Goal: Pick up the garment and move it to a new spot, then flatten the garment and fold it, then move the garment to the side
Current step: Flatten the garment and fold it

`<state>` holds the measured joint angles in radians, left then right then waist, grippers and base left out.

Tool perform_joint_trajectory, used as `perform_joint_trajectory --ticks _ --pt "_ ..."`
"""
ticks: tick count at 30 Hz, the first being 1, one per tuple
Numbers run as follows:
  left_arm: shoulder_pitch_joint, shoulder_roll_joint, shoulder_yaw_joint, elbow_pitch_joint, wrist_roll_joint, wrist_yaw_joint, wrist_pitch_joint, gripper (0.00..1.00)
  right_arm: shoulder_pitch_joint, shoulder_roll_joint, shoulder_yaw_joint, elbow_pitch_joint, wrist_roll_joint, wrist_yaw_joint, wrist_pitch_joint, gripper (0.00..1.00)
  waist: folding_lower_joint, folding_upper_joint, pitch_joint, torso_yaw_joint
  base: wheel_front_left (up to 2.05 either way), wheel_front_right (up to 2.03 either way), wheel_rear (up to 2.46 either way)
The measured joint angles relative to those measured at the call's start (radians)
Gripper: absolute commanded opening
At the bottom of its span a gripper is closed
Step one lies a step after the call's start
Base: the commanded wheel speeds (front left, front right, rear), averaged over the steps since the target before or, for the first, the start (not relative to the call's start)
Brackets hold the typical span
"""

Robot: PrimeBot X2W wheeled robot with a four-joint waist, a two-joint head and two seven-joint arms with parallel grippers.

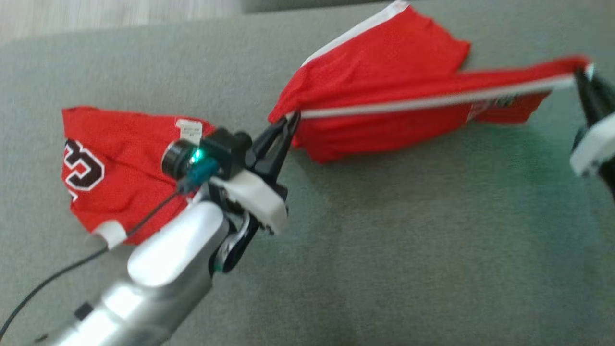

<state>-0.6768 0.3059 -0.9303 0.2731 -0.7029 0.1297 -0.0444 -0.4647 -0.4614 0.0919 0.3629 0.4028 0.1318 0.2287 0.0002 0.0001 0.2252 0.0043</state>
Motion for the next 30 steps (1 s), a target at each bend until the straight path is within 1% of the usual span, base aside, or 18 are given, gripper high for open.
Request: perform_joint_trajectory --ticks 3,6,14,22,28,29,30 --pt "-0.039 -0.018 0.008 0.03 0.005 0.004 0.0 0.0 -0.085 0.015 -0.006 0.013 -0.048 0.0 0.009 0.0 0.0 0.0 0.041 0.021 0.0 0.0 0.0" --pt "-0.08 -0.036 0.008 0.065 0.023 0.012 0.014 0.0 -0.181 0.022 0.006 0.055 -0.084 0.0 0.019 0.0 0.0 0.0 0.082 0.046 0.0 0.0 0.0" --pt "-0.167 -0.114 0.0 0.147 0.028 0.008 0.015 0.0 -0.442 0.034 0.057 0.265 -0.161 0.0 0.01 0.0 0.0 0.0 0.185 0.129 0.0 0.0 0.0" --pt "-0.249 -0.193 -0.006 0.24 0.037 -0.016 -0.021 0.0 -0.593 0.031 0.093 0.476 -0.214 0.0 -0.061 0.0 -0.0001 -0.0001 0.272 0.21 0.0 0.0 0.0" --pt "-0.281 -0.221 -0.011 0.277 0.045 -0.026 -0.042 0.0 -0.657 0.027 0.109 0.571 -0.221 0.0 -0.1 0.0 -0.0002 -0.0001 0.312 0.235 0.0 0.0 0.0" --pt "-0.287 -0.225 -0.011 0.282 0.045 -0.026 -0.046 0.0 -0.668 0.026 0.115 0.583 -0.221 0.0 -0.109 0.49 -0.0001 -0.0001 0.317 0.239 0.0 0.0 0.0" --pt "-0.293 -0.228 -0.011 0.288 0.045 -0.027 -0.046 0.0 -0.677 0.025 0.116 0.594 -0.219 0.0 -0.121 1.0 -0.0001 -0.0001 0.322 0.241 0.0 0.0 0.0"
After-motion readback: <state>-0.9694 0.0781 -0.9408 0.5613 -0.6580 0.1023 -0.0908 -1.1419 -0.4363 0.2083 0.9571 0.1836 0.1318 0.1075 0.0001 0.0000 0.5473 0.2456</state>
